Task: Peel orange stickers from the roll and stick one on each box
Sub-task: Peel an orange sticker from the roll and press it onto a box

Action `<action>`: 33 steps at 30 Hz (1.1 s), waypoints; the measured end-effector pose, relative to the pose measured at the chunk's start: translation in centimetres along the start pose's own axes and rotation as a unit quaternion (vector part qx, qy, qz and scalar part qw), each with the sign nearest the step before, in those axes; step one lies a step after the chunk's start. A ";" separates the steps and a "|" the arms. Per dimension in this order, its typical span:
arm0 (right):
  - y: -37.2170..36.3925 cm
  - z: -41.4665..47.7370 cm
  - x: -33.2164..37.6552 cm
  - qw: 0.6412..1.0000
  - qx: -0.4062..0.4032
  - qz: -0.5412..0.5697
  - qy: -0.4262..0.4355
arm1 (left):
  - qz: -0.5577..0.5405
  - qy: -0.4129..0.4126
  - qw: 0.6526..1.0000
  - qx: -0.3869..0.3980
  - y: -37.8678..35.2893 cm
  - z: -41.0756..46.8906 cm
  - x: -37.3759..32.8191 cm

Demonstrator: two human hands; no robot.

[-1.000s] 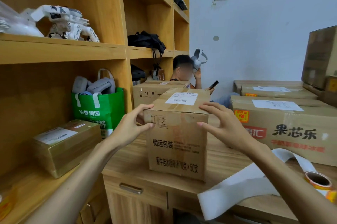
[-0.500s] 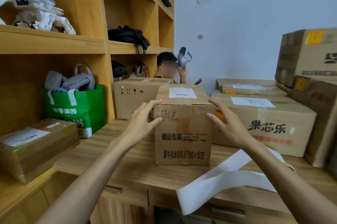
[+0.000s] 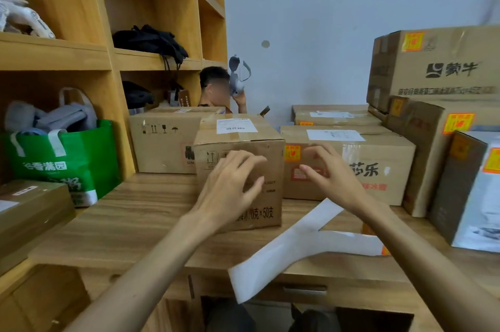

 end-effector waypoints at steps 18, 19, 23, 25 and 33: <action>7.0 -11.6 -9.5 0.979 0.069 -0.096 -0.167 | -0.202 0.073 0.942 0.258 -15.7 0.4 -17.6; 6.9 -11.7 -9.5 0.978 0.074 -0.097 -0.170 | -0.219 0.086 0.937 0.258 -16.0 0.4 -17.8; 6.5 -12.0 -9.7 0.977 0.095 -0.086 -0.173 | -0.263 0.078 0.930 0.245 -16.9 0.2 -17.4; 6.5 -12.2 -9.7 0.978 0.098 -0.078 -0.168 | -0.270 0.072 0.926 0.252 -17.0 0.1 -16.6; 5.3 -13.0 -9.9 0.976 0.094 -0.117 -0.156 | -0.265 0.084 0.933 0.228 -17.5 -1.1 -12.9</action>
Point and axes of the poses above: each hand's wrist, its own z-axis towards the middle knuckle, its own y-axis out of the back of the hand, x = y × z, the point moved 4 cm from there along z, towards the middle knuckle, and after that the axes turned 7 degrees about z, right-handed, at the moved point
